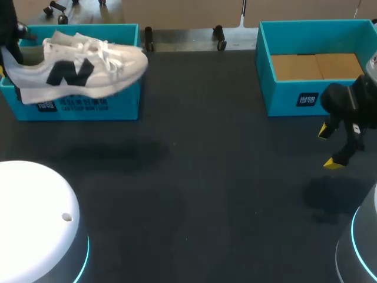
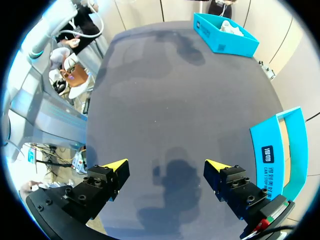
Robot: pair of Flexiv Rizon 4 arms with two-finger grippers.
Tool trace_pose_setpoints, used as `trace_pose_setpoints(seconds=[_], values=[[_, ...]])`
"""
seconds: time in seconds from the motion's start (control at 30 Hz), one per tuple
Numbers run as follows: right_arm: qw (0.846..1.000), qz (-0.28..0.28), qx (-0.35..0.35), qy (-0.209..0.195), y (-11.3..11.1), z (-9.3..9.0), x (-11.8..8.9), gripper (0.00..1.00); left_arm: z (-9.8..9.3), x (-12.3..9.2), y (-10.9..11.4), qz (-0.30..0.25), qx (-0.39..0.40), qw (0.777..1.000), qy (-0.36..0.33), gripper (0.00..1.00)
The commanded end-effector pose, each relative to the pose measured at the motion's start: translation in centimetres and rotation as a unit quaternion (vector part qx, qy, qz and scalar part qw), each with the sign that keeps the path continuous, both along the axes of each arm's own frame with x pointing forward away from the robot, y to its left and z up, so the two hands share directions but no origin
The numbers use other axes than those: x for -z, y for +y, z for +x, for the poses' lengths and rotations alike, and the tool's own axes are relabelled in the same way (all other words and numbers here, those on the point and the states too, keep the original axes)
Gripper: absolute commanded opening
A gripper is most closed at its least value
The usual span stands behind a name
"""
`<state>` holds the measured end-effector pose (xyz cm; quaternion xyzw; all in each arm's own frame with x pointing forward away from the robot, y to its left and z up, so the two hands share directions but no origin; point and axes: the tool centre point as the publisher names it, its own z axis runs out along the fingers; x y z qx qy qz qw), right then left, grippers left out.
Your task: Take the shoe out of the shoebox, open the shoe tongue, remove and reinsert the insole, then place the shoe into the shoebox
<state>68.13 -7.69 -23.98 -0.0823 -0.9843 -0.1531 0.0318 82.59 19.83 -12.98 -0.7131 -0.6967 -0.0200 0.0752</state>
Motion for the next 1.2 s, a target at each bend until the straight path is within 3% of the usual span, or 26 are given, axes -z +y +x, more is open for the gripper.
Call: trace_pose_setpoints(seconds=[0.03,0.43,1.1,1.2], values=[[1.0,-0.001,0.0,-0.001,0.0,-0.1,0.1,1.0,-1.3,1.4,-1.5,0.003,0.025,0.999,-0.02,0.0],[1.0,-0.001,0.0,-0.001,0.0,-0.1,0.1,1.0,-4.6,5.8,-8.1,0.004,0.047,0.999,-0.024,0.0],[1.0,-0.001,0.0,-0.001,0.0,-0.1,0.1,1.0,-4.6,5.8,-8.1,0.004,0.047,0.999,-0.024,0.0],[1.0,-0.001,0.0,-0.001,0.0,-0.1,0.1,1.0,-5.3,6.5,-9.6,-0.003,0.059,0.998,-0.032,0.0]])
